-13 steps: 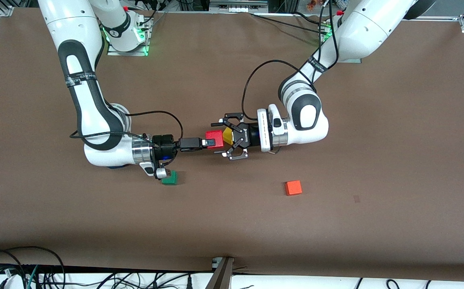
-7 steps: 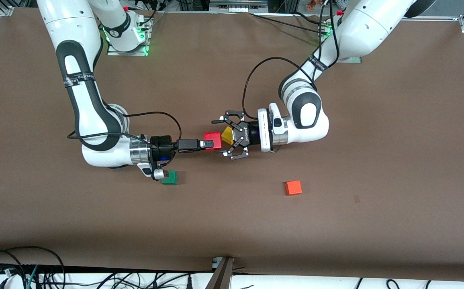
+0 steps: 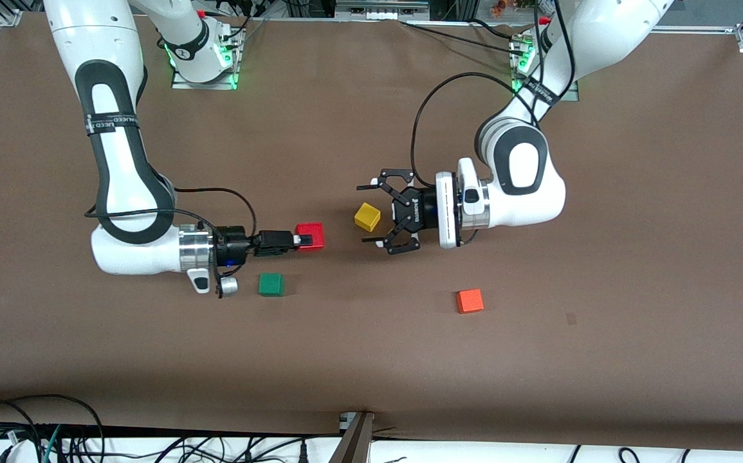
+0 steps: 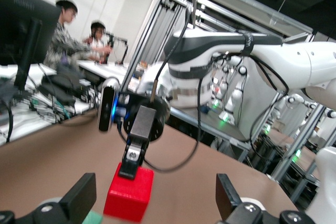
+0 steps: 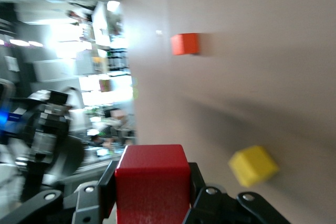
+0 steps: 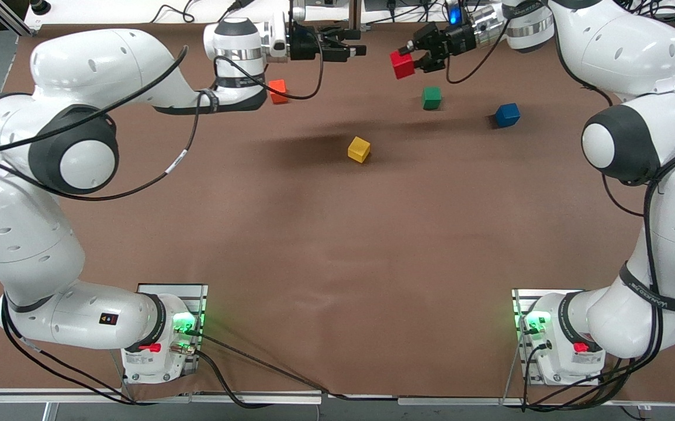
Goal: Pass red block to right arm, stack on blue
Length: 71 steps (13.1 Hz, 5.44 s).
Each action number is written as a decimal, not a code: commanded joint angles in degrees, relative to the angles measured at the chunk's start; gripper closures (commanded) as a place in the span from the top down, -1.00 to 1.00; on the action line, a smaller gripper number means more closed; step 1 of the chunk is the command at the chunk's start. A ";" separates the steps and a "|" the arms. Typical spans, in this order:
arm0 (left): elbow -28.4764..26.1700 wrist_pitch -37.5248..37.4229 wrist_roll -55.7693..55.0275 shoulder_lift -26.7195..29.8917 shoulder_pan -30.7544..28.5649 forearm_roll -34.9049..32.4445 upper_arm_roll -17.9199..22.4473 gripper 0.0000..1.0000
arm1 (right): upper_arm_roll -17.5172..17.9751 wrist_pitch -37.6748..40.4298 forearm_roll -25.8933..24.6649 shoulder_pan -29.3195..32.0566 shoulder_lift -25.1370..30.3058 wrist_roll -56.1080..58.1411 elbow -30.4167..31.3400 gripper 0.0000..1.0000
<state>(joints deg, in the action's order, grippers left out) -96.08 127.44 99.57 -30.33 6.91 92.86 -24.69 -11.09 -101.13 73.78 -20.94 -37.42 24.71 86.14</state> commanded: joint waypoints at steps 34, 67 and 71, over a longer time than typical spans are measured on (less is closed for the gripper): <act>0.89 -37.00 -96.23 32.79 -7.97 -93.38 23.37 1.00 | -9.39 -40.46 -67.01 -3.49 13.08 -19.00 29.61 -0.87; 5.03 -43.15 -96.66 31.91 -7.79 -91.27 17.76 1.00 | 1.37 25.28 -73.24 11.24 30.20 -21.99 -5.74 1.00; 4.94 -41.31 -96.75 31.21 -7.79 -91.45 16.34 1.00 | 2.65 24.67 -73.08 14.60 36.09 -22.07 -3.79 1.00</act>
<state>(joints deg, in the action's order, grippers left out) -92.29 85.29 3.31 1.72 -0.84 0.99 -7.86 -10.17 -75.38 1.27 -8.47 -5.93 3.44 79.00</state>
